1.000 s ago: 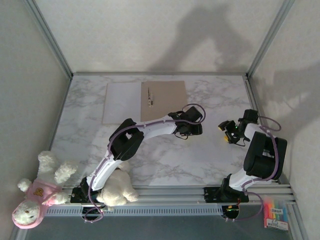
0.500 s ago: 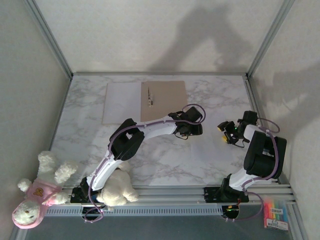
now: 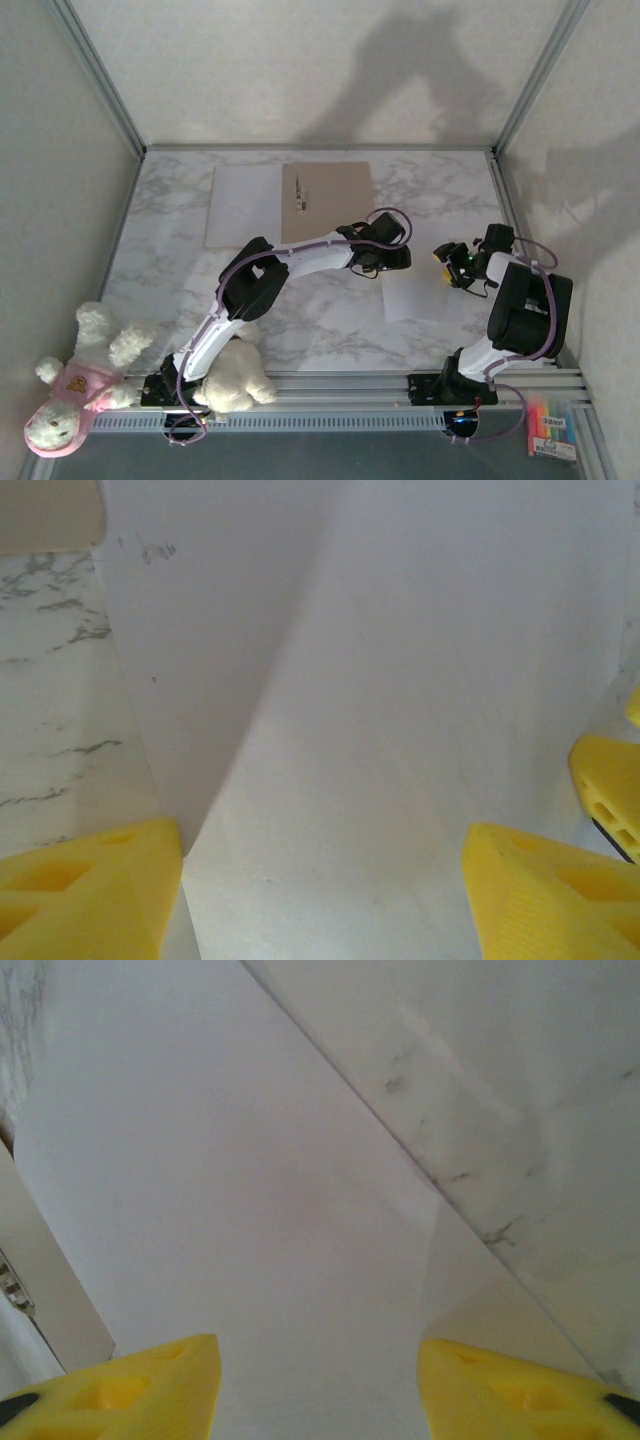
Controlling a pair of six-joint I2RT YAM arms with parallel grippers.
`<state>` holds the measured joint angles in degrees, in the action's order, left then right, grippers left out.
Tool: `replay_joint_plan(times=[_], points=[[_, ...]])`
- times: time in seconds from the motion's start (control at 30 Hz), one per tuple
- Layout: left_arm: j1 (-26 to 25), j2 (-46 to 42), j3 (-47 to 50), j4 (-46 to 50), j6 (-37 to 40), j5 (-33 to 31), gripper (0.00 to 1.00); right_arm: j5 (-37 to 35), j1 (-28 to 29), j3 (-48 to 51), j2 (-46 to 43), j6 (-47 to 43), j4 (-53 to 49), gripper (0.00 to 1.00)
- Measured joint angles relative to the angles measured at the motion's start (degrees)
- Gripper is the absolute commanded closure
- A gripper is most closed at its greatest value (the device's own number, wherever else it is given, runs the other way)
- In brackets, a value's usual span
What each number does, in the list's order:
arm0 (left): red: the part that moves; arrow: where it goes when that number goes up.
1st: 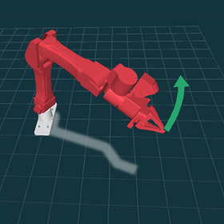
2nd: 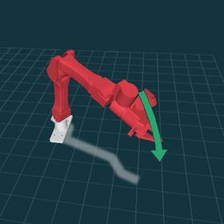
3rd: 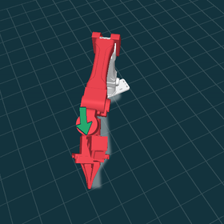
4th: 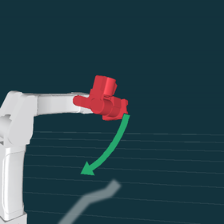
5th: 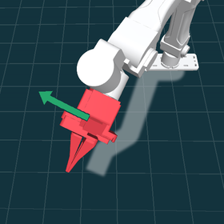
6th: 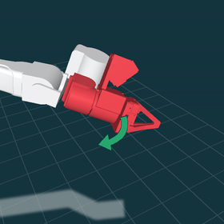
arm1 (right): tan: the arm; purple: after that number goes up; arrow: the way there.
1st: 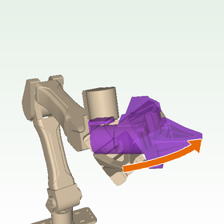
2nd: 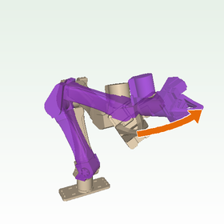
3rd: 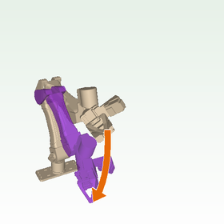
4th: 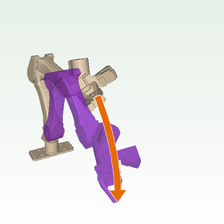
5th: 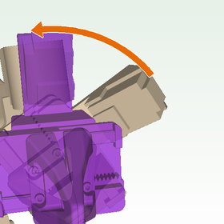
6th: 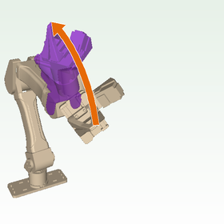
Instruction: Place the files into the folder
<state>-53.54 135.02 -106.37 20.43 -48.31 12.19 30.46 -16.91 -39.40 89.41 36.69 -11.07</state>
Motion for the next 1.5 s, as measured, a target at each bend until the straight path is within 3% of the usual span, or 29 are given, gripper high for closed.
replay_joint_plan(times=[0.43, 0.67, 1.03, 1.5], points=[[0.00, -0.02, 0.31, -2.25, 0.04, 1.42, 0.05, 4.28, 0.04, 2.78, -0.50, 3.02, 4.72, 0.44], [-0.04, -0.09, 0.37, -2.64, 0.04, 1.70, 0.04, 5.09, 1.18, 4.11, -1.09, 4.66, 6.69, 0.44], [-0.02, -0.09, 0.52, -2.60, 0.09, 1.42, 0.13, 6.34, 3.61, 5.84, -2.34, 8.04, 8.46, 0.44], [0.00, -0.09, 1.46, -3.43, 0.37, 0.79, 0.42, 7.10, 4.11, 5.75, -5.53, 8.98, 2.82, 0.39]])
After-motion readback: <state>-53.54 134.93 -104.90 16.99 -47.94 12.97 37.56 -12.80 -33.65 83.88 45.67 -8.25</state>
